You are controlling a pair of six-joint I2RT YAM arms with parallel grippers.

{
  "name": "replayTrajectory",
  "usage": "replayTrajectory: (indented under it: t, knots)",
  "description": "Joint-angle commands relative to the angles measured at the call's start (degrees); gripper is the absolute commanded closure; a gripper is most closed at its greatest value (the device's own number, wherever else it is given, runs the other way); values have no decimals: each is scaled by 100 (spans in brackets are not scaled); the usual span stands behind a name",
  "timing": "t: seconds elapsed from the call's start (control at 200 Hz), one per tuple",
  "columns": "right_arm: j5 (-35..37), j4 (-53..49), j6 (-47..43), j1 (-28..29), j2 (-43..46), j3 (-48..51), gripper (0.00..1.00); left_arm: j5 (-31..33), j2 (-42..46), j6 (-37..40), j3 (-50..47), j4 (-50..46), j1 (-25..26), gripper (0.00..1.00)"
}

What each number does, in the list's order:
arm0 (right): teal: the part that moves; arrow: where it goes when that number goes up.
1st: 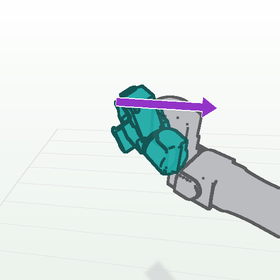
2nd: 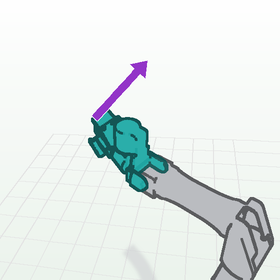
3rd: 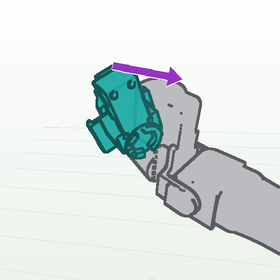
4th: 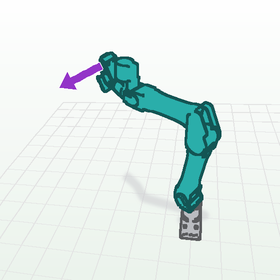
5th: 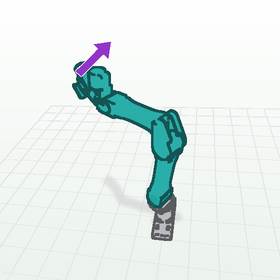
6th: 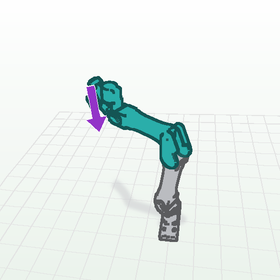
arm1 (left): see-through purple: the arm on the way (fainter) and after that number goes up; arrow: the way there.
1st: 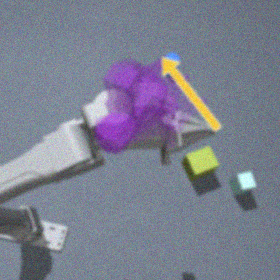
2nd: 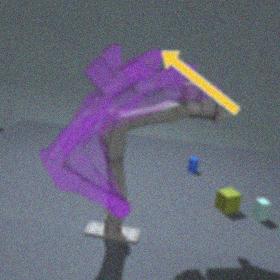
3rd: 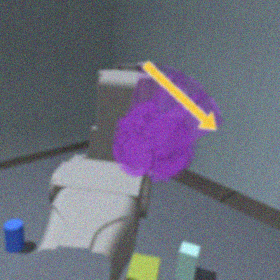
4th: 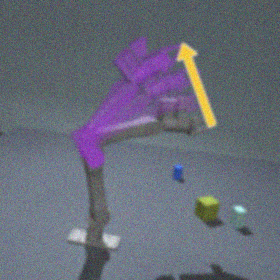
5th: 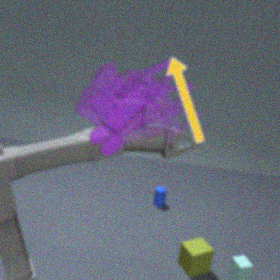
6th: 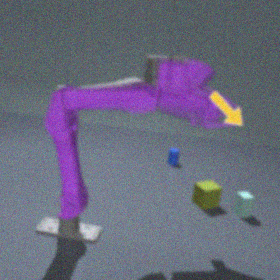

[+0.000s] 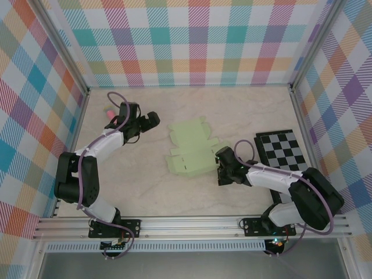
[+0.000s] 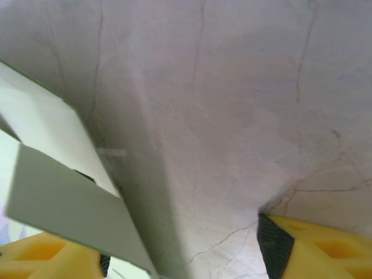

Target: Fold the paper box

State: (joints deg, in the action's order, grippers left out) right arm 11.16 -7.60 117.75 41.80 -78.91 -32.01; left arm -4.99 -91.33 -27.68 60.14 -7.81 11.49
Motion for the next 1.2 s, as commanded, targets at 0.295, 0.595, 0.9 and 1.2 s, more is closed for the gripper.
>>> replayTrajectory:
  t: [0.295,0.595,0.9,1.2]
  knots:
    - [-301,1895,-1323,-266,-557,-201,86,14,186,78,65,-125,12,0]
    - [-2494,-2500,-9690,-1598,-643,-3267,100,-344,569,309,392,-407,13,0]
    - [-1818,-5865,-15027,-1706,-2289,-5526,100,-1207,944,529,-196,916,119,0]
    - [-1527,-4581,-17268,-1730,-2330,-5636,100,-2019,738,1107,-1058,2395,519,1]
